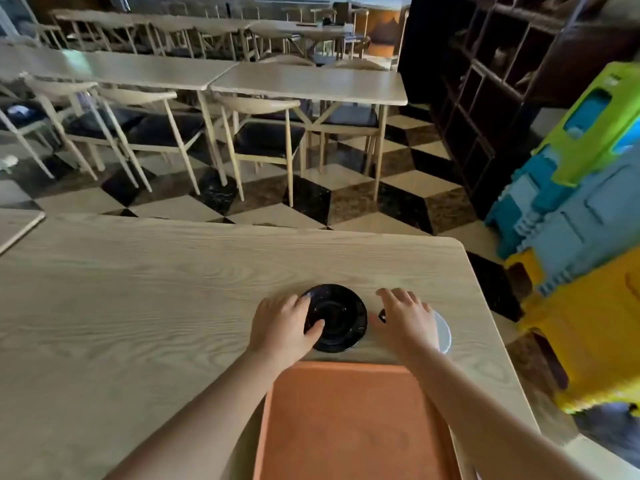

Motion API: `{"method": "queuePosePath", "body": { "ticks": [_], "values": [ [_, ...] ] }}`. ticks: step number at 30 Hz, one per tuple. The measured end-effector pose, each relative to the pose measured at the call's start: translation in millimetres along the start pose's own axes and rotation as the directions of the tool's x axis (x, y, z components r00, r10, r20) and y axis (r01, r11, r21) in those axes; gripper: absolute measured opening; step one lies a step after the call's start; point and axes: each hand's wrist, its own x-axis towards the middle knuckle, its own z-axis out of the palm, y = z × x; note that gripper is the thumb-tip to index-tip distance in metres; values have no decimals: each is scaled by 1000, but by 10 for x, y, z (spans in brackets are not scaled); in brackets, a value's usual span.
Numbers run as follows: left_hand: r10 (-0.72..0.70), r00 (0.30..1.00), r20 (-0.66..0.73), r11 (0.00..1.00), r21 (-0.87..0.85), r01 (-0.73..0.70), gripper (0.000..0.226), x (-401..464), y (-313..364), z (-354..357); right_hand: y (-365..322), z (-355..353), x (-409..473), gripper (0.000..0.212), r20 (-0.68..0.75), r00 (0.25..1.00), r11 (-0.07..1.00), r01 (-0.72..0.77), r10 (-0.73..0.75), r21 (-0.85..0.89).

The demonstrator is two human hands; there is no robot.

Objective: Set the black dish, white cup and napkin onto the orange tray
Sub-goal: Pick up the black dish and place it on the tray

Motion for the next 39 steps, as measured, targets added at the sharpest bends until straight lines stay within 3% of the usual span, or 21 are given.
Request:
{"method": "queuePosePath", "body": {
  "ticks": [2,9,15,22,27,28,30,35,39],
  "values": [
    [-15,1000,-23,1000,26,15,32,148,-68,188,54,176,216,39,-12,1000,1000,4,-4,24],
    [-103,990,98,990,107,92,34,422,-355,817,95,750,731,40,58,998,1000,7,-6,-14],
    [-177,973,149,982,85,166,37,386,-437,1108,122,917,878,34,185,983,998,30,-18,-61],
    [-283,923,260,940,-118,321,29,384,-393,1049,45,906,930,27,257,966,999,17,-9,-28],
    [-348,856,382,718,-478,506,23,329,-374,953,8,900,935,18,234,972,999,-22,15,27],
    [-353,848,395,679,-515,523,32,306,-387,922,-1,889,935,20,220,975,999,-23,14,40],
    [-367,837,406,606,-578,547,46,238,-429,855,-21,862,932,25,190,982,996,-14,-3,89],
    [-423,788,447,449,-651,611,57,26,-544,592,-92,716,759,39,106,992,951,33,-69,307],
    [-485,737,471,308,-697,648,33,-306,-568,390,-102,639,356,39,82,995,881,9,-54,472]
  ]
}}
